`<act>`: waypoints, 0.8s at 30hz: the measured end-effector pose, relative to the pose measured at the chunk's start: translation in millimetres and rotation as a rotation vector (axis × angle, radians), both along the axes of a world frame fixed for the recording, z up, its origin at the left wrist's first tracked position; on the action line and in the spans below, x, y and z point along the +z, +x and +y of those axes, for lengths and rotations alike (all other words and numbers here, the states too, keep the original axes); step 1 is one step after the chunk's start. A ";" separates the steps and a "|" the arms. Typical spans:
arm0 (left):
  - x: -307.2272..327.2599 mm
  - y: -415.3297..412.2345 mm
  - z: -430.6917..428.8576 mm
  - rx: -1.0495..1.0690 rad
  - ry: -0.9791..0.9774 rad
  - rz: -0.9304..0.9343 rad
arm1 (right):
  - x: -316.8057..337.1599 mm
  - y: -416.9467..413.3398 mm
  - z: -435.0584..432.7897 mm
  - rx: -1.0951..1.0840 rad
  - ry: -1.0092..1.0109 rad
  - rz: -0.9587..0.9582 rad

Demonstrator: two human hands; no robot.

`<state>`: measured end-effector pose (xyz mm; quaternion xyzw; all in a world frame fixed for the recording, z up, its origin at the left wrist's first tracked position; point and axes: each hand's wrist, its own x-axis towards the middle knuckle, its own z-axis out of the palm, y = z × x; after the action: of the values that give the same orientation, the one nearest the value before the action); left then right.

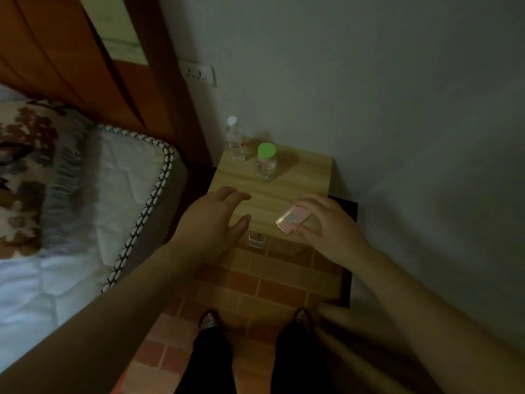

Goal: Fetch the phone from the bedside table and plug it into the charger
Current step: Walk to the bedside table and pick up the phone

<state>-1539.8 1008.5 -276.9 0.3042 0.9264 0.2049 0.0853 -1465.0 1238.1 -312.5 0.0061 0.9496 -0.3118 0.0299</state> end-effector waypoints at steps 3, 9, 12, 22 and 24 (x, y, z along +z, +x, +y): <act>-33.0 -5.7 16.8 0.068 -0.013 -0.025 | -40.3 -25.0 22.7 0.116 0.023 -0.029; -132.8 -23.7 44.6 0.168 -0.053 -0.127 | -150.9 -67.7 49.1 0.290 0.048 -0.136; -182.8 -34.8 51.2 0.176 -0.071 -0.150 | -205.3 -83.4 55.3 0.342 0.073 -0.160; -296.3 -42.5 56.6 0.153 -0.082 -0.216 | -338.1 -111.0 68.1 0.546 0.248 -0.219; -305.8 -40.9 53.5 0.148 -0.097 -0.237 | -347.3 -109.9 73.1 0.538 0.244 -0.216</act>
<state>-1580.8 1062.0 -582.7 0.2042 0.9385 0.2001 0.1935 -1574.8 1311.2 -659.8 -0.2088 0.9388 -0.1742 0.2113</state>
